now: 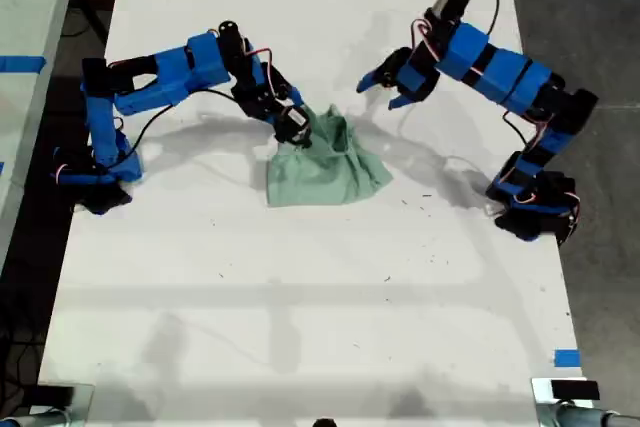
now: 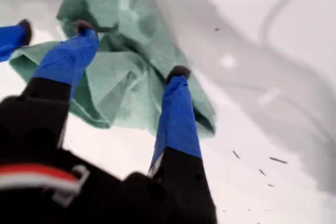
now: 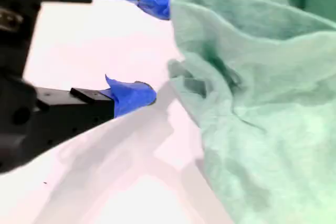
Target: Fold t shirt
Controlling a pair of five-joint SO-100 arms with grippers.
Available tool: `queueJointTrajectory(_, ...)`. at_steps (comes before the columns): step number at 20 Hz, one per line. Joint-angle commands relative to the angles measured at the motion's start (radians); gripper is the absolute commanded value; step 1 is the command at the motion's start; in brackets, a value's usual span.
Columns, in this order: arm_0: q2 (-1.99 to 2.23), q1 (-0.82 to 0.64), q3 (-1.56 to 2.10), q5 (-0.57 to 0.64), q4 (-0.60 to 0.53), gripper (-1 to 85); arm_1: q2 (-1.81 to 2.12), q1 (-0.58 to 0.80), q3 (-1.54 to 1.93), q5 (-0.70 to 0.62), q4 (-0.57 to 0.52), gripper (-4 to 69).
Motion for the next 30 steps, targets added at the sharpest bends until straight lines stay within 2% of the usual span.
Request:
queueJointTrajectory(1,0.186,-0.067,-0.021,0.204,0.041,-0.2,0.164,0.067,0.023,-0.051,0.101,-0.2)
queueJointTrajectory(4,0.456,0.049,0.037,0.250,0.064,-0.3,0.512,0.025,0.261,-0.060,0.106,-0.2)
queueJointTrajectory(6,0.723,0.210,0.204,0.242,0.006,-0.3,0.868,-0.110,0.480,0.000,0.107,-0.2)
queueJointTrajectory(8,1.037,0.394,0.577,0.150,-0.179,-0.3,1.146,-0.400,0.704,0.150,0.077,-0.2)
queueJointTrajectory(10,1.278,0.474,1.005,0.052,-0.362,-0.4,1.302,-0.626,0.985,0.250,-0.055,-0.2)
queueJointTrajectory(12,1.434,0.426,1.382,0.120,-0.537,-0.4,1.433,-0.692,1.282,0.252,-0.192,-0.2)
queueJointTrajectory(13,1.531,0.399,1.545,0.158,-0.614,-0.4,1.565,-0.696,1.427,0.250,-0.225,-0.2)
queueJointTrajectory(14,1.666,0.364,1.697,0.155,-0.644,-0.3,1.773,-0.712,1.574,0.256,-0.232,0.0)
queueJointTrajectory(15,1.878,0.337,1.862,0.133,-0.637,-0.2,1.844,-0.730,1.672,0.245,-0.232,1.8)
queueJointTrajectory(16,2.168,0.354,2.019,0.167,-0.620,0.4,1.836,-0.772,1.723,0.250,-0.268,2.0)
queueJointTrajectory(17,2.201,0.417,2.071,0.129,-0.632,-0.1,1.838,-0.807,1.772,0.296,-0.275,4.7)
queueJointTrajectory(18,2.146,0.443,2.083,0.147,-0.686,-0.1,1.838,-0.811,1.821,0.364,-0.253,6.1)
queueJointTrajectory(19,2.197,0.459,2.106,0.141,-0.641,0.7,1.835,-0.779,1.839,0.314,-0.262,6.7)
queueJointTrajectory(20,2.210,0.442,2.098,0.140,-0.526,3.2,1.835,-0.764,1.839,0.290,-0.259,7.3)
queueJointTrajectory(21,2.209,0.431,2.100,0.123,-0.460,7.3,1.833,-0.739,1.839,0.218,-0.259,6.8)
queueJointTrajectory(22,2.210,0.445,2.098,0.172,-0.459,11.1,1.833,-0.698,1.839,0.094,-0.259,7.6)
queueJointTrajectory(23,2.210,0.459,2.100,0.173,-0.460,11.7,1.833,-0.684,1.839,0.049,-0.259,8.6)
queueJointTrajectory(25,2.210,0.471,2.100,0.172,-0.460,11.7,1.833,-0.686,1.839,-0.146,-0.259,8.8)
queueJointTrajectory(30,2.210,0.466,2.100,0.170,-0.460,11.7,1.833,-0.689,1.839,-0.141,-0.259,8.8)
